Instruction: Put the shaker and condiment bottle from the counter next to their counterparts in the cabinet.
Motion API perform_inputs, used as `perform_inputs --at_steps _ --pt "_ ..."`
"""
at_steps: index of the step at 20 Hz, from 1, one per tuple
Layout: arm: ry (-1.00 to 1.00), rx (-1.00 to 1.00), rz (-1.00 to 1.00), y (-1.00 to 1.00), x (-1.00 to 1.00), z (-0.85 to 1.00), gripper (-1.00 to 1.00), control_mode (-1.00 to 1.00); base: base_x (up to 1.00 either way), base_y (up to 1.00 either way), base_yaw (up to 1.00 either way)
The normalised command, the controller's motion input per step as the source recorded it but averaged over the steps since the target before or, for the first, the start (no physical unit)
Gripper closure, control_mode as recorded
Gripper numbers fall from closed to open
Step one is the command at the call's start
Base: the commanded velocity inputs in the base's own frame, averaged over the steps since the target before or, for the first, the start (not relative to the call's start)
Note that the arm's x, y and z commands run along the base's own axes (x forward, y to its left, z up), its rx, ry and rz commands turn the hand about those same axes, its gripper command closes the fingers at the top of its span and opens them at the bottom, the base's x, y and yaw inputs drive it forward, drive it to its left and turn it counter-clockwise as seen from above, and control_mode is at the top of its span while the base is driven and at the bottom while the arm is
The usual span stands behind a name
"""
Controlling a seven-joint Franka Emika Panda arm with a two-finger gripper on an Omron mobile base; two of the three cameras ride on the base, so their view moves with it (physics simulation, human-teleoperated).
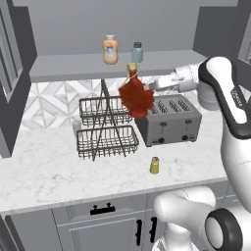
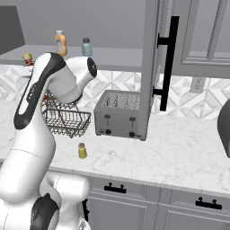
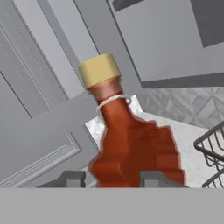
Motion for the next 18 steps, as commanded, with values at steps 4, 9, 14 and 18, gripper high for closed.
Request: perform_inputs --at_steps 4,9,14,18 --pt "-0.08 0.11 -0.08 0.00 0.00 0.99 1.00 -1.00 0.00 0.00 0.00" --pt "-0.08 0.02 -0.08 0.00 0.24 0.71 1.00 -1.00 0.00 0.00 0.00" --pt "-0.01 0.03 -0.09 0.01 0.71 0.22 1.00 -1.00 0.00 0.00 0.00" --pt "0.00 0.10 -0.12 0.00 0.27 0.15 1.00 -1.00 0.00 0.00 0.00"
